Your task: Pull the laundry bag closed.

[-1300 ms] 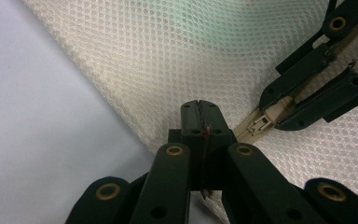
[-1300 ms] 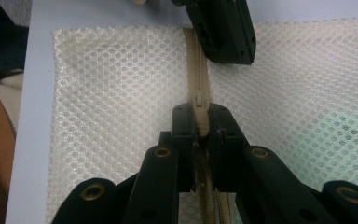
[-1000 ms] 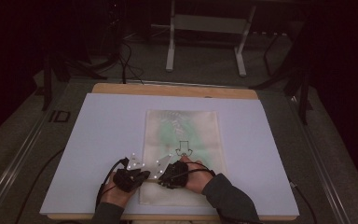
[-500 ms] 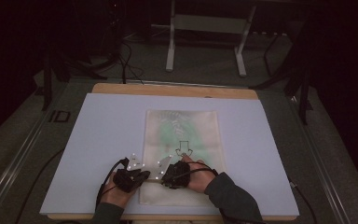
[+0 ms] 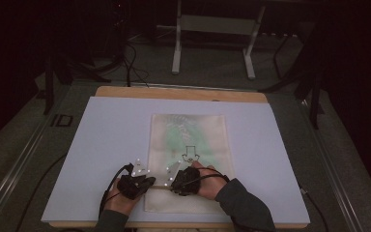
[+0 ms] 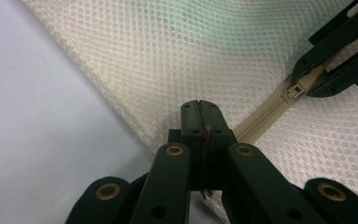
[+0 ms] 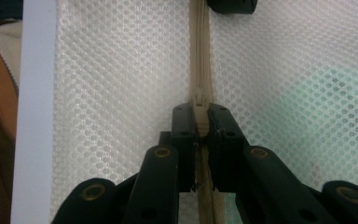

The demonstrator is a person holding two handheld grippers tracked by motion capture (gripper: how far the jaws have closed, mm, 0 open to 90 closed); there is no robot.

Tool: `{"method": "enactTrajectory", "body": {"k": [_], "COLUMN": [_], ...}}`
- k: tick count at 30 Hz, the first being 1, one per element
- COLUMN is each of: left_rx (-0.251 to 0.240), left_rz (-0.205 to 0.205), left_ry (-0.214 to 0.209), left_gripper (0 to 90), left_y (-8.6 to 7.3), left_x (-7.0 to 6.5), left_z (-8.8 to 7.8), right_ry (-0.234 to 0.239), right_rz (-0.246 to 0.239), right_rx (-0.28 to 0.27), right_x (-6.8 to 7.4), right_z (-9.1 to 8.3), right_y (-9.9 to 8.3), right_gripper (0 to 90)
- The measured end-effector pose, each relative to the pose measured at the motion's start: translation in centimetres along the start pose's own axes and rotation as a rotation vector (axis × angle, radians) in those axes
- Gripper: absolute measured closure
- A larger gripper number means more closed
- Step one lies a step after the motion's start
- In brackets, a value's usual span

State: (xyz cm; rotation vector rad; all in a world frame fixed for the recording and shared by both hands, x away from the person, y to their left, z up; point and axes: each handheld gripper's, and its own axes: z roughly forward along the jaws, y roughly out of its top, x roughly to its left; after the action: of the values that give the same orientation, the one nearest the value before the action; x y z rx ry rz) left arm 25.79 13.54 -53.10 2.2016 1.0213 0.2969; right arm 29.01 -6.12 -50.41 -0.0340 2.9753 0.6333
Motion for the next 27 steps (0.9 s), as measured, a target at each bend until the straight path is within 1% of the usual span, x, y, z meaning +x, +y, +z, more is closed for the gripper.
{"method": "enactTrajectory", "body": {"k": [27], "left_rx": [-0.001], "left_rz": [0.0], "left_ry": [0.0], "left_gripper": [89.5], "left_y": [0.0], "left_x": [0.0], "left_z": [0.0], "right_ry": [0.015], "right_rz": [0.026], "right_rx": [0.0], "right_x": [-0.1], "right_z": [-0.9], "right_y": [-1.4], "right_gripper": [82.3]}}
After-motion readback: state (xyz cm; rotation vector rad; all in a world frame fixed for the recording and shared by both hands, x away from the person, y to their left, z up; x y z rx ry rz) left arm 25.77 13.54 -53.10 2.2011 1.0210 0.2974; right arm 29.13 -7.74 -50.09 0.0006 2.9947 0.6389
